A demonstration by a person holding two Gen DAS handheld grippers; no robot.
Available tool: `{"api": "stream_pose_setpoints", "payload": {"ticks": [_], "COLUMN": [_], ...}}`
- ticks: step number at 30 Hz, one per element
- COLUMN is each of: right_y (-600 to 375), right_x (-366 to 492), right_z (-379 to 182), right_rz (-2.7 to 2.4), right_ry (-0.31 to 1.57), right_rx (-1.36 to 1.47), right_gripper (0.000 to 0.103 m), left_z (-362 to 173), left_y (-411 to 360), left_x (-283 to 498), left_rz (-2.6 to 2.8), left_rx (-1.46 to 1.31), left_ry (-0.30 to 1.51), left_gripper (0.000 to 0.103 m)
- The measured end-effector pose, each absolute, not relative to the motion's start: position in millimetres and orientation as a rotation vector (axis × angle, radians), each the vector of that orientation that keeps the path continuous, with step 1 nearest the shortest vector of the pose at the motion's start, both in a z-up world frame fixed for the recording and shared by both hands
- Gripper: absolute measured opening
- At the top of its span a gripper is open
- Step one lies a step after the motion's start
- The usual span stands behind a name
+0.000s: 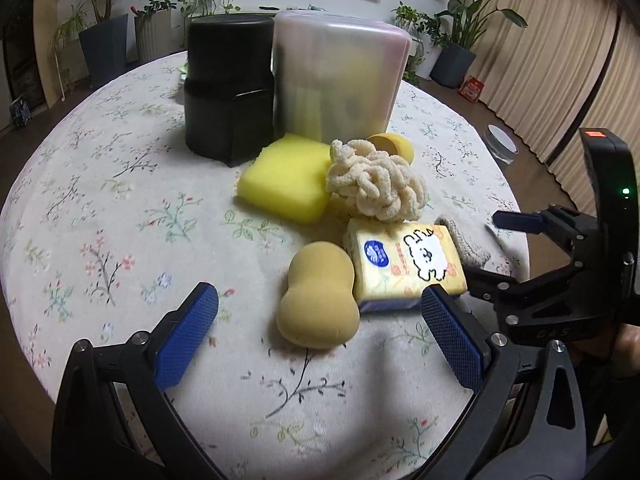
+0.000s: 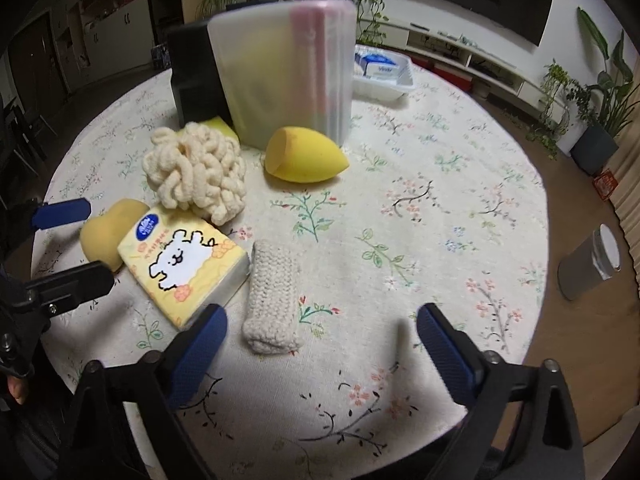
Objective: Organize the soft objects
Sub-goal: 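Grasp the tan gourd sponge with the left tool while the right tool grasps the knitted pad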
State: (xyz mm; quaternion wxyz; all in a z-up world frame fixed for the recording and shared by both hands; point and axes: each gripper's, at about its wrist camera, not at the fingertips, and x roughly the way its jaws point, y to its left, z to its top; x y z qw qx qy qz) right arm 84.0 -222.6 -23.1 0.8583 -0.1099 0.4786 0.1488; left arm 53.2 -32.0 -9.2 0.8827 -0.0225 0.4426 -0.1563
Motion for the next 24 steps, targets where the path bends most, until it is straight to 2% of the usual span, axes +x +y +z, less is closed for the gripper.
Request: {"api": "stream_pose_setpoints", "payload": {"ticks": [7,10,14,16,19,24], "right_y": [-225.2,-227.1,-225.8,-224.9,-222.8,-219.5], "right_x": [89.4,90.2,91.4,91.5,90.9,89.8], "right_z": [-29.8,-29.7,-29.9,-29.7,-29.5,-28.5], "right_rz": [0.33,0.333,0.336,0.338,0.344,0.354], "right_ry": [1.023,1.018,1.013,1.011,1.005,1.003], "right_rx": [-0.192,-0.181,-0.186,-0.186,-0.192,-0.197], "right_gripper": [0.089,0.088,0.087,0.086,0.082,0.076], "left_z": [-20.4,-21.9,-20.9,-20.6,-19.9,-19.0], "left_y": [-28.6,-20.1,-19.8,-23.3,-30.2,-29.5], "left_x": [56.3,58.7,57.2,56.4,53.4,54.4], "left_rz": [-0.285,-0.281,-0.286,-0.297,-0.318,-0.319], "left_rx": [-0.018,-0.058,-0.055,-0.034,-0.008,-0.018], "left_ry": [0.945,0.952,0.944,0.943,0.941,0.947], "left_gripper": [0.1,0.089,0.085,0.077,0.07,0.065]}}
